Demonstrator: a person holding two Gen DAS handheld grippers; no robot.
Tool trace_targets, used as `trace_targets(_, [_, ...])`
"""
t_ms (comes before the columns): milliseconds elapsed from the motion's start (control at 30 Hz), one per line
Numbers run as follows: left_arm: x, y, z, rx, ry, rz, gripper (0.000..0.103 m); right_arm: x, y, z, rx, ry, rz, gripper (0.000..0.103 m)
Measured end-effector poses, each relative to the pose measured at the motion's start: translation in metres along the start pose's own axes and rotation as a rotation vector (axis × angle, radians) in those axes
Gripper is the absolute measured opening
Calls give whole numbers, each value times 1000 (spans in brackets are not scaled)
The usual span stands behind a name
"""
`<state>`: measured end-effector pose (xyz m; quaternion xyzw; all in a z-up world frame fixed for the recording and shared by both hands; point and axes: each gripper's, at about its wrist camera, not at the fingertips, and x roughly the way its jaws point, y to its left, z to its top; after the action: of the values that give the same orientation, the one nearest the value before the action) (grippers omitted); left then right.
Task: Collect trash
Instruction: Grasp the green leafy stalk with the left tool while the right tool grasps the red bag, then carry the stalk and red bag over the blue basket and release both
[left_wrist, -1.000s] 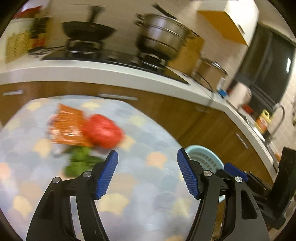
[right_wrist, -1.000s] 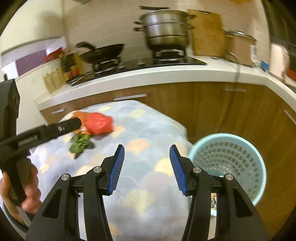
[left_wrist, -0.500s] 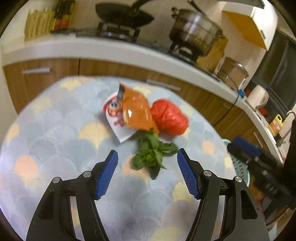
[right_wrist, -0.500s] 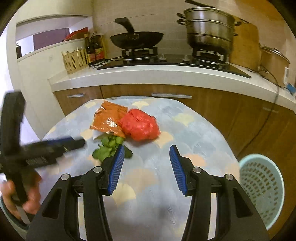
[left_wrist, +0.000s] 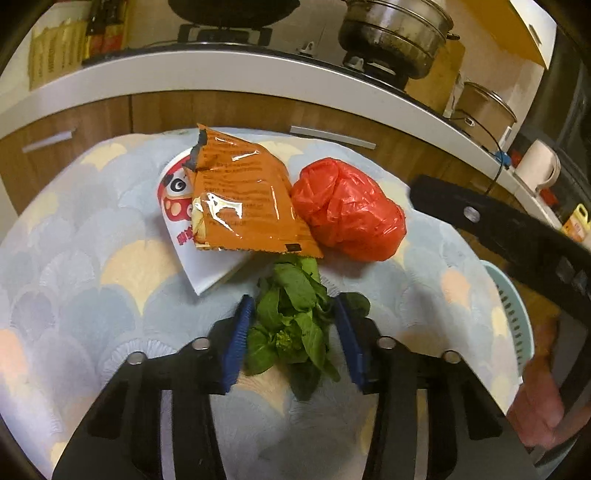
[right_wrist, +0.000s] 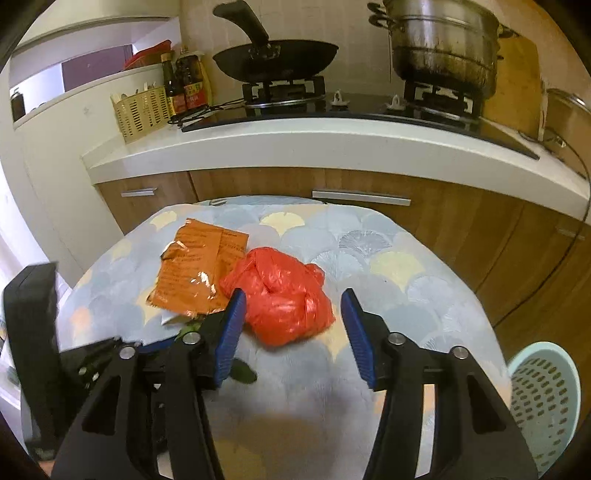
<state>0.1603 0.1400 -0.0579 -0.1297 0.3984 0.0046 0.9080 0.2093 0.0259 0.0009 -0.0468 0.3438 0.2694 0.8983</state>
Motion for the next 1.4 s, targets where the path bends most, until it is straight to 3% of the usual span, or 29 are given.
trace_targets(133, [-2,-3,-3,45,21,-17,24,16,-2,2,19,21,21,68])
trace_targets(500, [-23,9,-25,15,45,-112,21,63,5,2,46,145,40,70])
trace_targets(567, [-31,12,-33,3,43,-142,21,63,6,-1,45,144,22,69])
trace_targets(633, [-36,13,-38,-2,40,-153,21,62,7,-4,38,145,26,53])
trace_targets(667, [-38,12,-41,-1,39,-154,21,59,9,-6,28,145,15,51])
trace_targets(967, [-56,0,-54,9,5,-205,20,-5,12,-22,18,42,11,47])
trace_targets(1400, [-90,-56,-57,123,-64,-309,20,-123,-29,-57,79,-137,-47,47])
